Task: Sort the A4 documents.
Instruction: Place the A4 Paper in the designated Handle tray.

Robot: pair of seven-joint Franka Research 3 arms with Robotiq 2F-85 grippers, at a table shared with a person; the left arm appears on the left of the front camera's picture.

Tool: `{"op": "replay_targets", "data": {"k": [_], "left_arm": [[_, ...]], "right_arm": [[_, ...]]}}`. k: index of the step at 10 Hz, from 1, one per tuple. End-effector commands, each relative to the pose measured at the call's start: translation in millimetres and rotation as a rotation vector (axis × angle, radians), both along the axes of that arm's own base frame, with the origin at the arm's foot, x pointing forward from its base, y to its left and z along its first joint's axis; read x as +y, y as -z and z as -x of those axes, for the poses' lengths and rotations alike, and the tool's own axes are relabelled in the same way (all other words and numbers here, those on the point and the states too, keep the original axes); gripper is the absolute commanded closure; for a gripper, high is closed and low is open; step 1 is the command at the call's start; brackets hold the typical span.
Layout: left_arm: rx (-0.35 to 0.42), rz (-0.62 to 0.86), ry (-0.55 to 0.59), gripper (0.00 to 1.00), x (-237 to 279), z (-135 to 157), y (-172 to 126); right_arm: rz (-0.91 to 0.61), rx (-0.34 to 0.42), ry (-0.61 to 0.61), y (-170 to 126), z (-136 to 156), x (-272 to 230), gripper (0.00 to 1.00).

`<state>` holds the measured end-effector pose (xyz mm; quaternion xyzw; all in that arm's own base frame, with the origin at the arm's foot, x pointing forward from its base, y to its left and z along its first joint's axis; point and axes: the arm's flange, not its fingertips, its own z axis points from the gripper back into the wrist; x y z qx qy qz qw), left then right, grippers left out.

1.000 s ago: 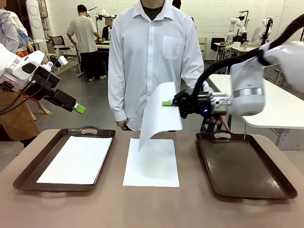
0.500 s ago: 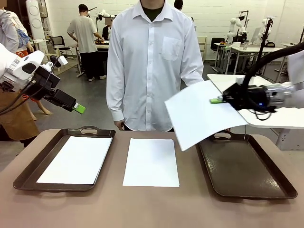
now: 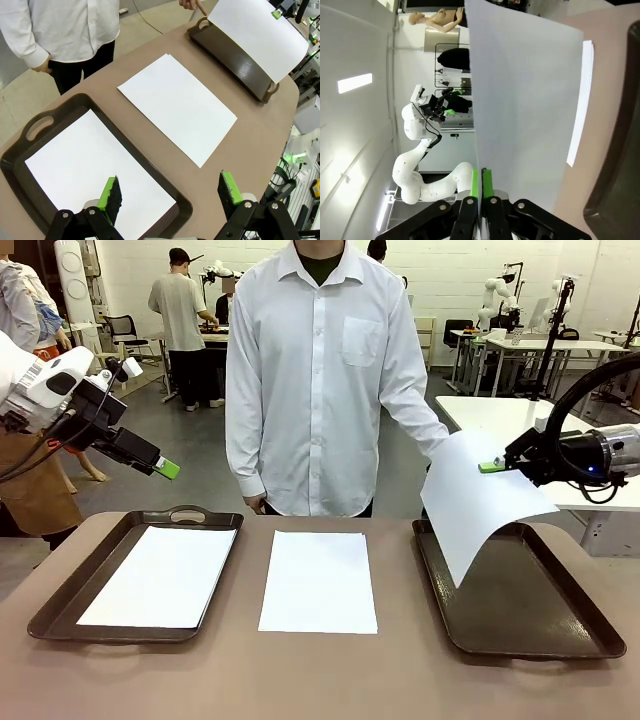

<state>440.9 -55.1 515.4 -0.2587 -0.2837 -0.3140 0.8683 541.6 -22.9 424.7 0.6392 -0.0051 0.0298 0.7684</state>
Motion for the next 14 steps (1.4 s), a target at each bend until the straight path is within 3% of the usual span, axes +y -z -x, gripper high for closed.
{"op": "replay_targets", "data": {"k": [1, 8, 10, 14], "left_arm": [[-0.001, 0.003, 0.0, 0.0, 0, 0, 0], [-0.001, 0.003, 0.0, 0.0, 0, 0, 0], [-0.001, 0.003, 0.0, 0.0, 0, 0, 0], [-0.001, 0.003, 0.0, 0.0, 0, 0, 0]], "right_arm": [[-0.004, 0.023, -0.046, 11, -5, -5, 0.99], [0.06, 0.051, -0.061, 69, 2, -42, 0.99], [0.087, 0.052, -0.052, 73, 4, -56, 0.99], [0.12, -0.018, 0.045, 77, 6, -61, 0.99]]}}
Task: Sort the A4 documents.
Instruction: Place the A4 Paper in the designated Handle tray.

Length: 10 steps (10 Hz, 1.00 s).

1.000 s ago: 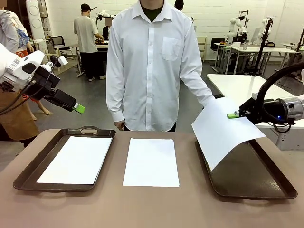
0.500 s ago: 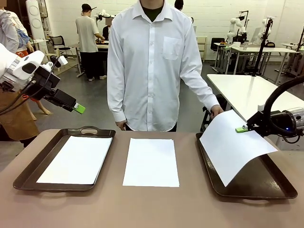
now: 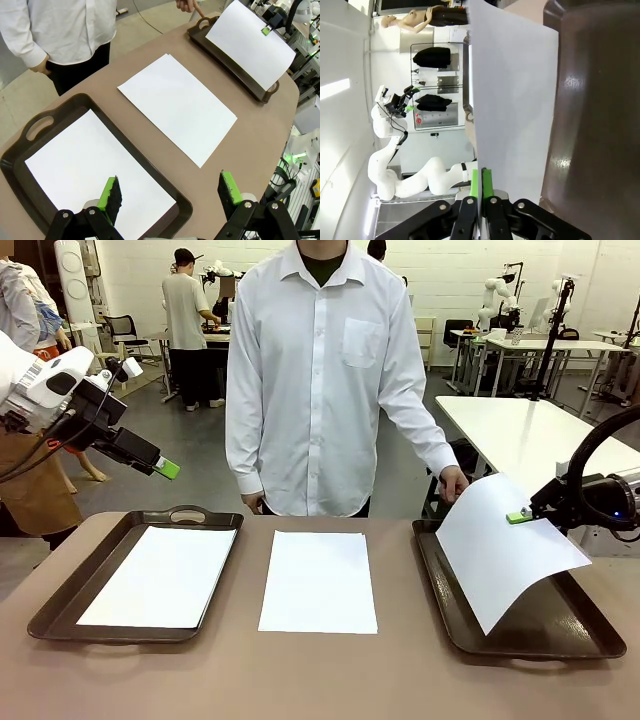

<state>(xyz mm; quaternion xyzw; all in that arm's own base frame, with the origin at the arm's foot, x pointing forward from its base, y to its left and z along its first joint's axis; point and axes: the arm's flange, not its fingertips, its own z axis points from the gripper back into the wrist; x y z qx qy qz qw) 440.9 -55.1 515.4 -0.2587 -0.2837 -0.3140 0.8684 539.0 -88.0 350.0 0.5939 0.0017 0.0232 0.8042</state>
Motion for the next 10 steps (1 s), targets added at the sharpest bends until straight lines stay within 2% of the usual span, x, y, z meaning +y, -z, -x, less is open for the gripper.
{"op": "replay_targets", "data": {"k": [1, 2, 5, 7, 10], "left_arm": [[-0.002, 0.003, 0.0, 0.0, 0, 0, 0], [-0.002, 0.003, 0.0, 0.0, 0, 0, 0], [-0.002, 0.003, 0.0, 0.0, 0, 0, 0], [-0.002, 0.003, 0.0, 0.0, 0, 0, 0], [-0.002, 0.003, 0.0, 0.0, 0, 0, 0]], "right_arm": [[0.002, -0.052, 0.088, 7, 6, 4, 0.99], [-0.013, -0.07, 0.129, 12, 8, 4, 0.99], [-0.039, -0.036, 0.162, 33, 6, 4, 0.99], [-0.04, 0.015, 0.132, 42, 2, -3, 0.99], [0.017, 0.039, 0.092, 43, -5, -16, 0.99]]}}
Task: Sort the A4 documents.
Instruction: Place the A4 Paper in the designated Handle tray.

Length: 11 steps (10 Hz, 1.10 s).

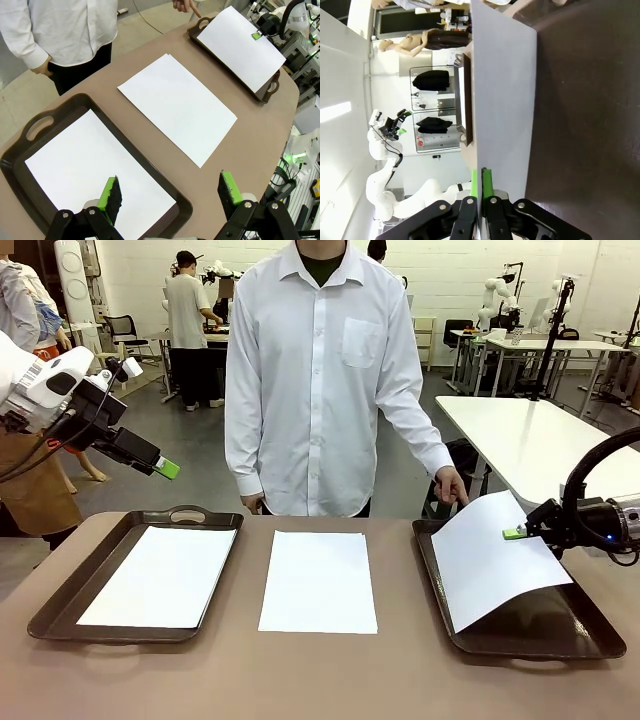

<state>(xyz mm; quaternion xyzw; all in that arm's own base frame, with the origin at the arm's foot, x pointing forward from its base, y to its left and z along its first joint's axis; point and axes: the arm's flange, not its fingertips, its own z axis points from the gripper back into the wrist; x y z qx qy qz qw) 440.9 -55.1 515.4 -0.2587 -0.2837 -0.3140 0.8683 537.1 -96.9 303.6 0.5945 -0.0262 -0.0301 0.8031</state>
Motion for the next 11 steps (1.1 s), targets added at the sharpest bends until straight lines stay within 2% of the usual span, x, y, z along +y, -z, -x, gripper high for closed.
{"op": "replay_targets", "data": {"k": [1, 3, 6, 8, 11], "left_arm": [[-0.002, 0.003, 0.0, 0.0, 0, 0, 0], [-0.002, 0.003, 0.0, 0.0, 0, 0, 0], [-0.002, 0.003, 0.0, 0.0, 0, 0, 0], [-0.002, 0.003, 0.0, 0.0, 0, 0, 0], [-0.002, 0.003, 0.0, 0.0, 0, 0, 0]], "right_arm": [[0.056, 0.028, -0.038, -3, -8, -7, 0.99], [0.225, 0.02, -0.082, -6, -12, 1, 0.99], [0.347, 0.002, -0.137, -8, -14, 16, 0.99], [0.461, -0.024, -0.126, -15, -17, 21, 0.99], [0.558, 0.0, -0.101, -12, -16, 18, 0.99]]}}
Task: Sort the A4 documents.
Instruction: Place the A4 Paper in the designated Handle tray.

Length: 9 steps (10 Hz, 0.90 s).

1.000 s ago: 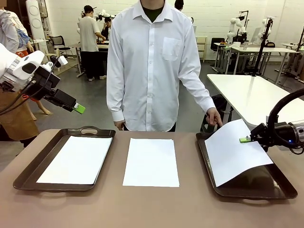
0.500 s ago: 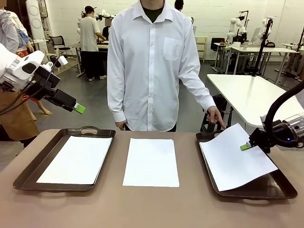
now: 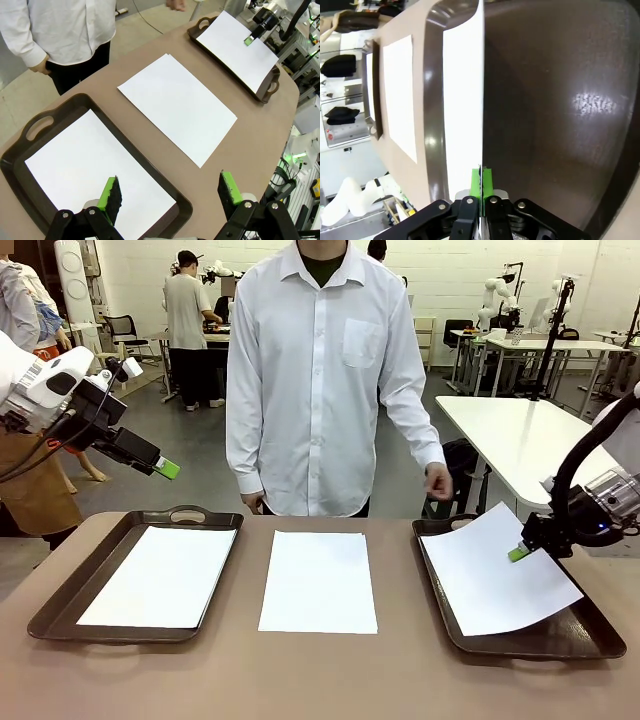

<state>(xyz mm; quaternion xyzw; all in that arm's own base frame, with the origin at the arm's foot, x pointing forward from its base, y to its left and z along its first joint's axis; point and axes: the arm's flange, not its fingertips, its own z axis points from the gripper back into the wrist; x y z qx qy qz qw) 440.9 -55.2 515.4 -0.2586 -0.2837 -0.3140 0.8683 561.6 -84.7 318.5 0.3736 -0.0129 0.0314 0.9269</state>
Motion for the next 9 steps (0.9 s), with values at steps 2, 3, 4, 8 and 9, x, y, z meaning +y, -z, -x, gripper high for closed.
{"op": "replay_targets", "data": {"k": [2, 3, 4, 8, 9], "left_arm": [[-0.002, 0.003, 0.0, 0.0, 0.5, 0.1, 0.2], [-0.002, 0.003, 0.0, 0.0, 0.5, 0.1, 0.2], [-0.002, 0.003, 0.0, 0.0, 0.5, 0.1, 0.2], [-0.002, 0.003, 0.0, 0.0, 0.5, 0.1, 0.2], [-0.002, 0.003, 0.0, 0.0, 0.5, 0.1, 0.2]], "right_arm": [[0.073, 0.034, 0.021, 1.7, 8.3, 4.8, 0.99], [0.085, 0.039, 0.023, 3.7, 8.3, 3.5, 0.99], [0.088, 0.047, 0.021, 5.3, 8.4, 3.1, 0.99], [0.096, 0.039, 0.027, 0.4, 9.9, 0.8, 0.69], [0.101, 0.037, 0.026, -0.5, 11.4, 0.0, 0.63]]}}
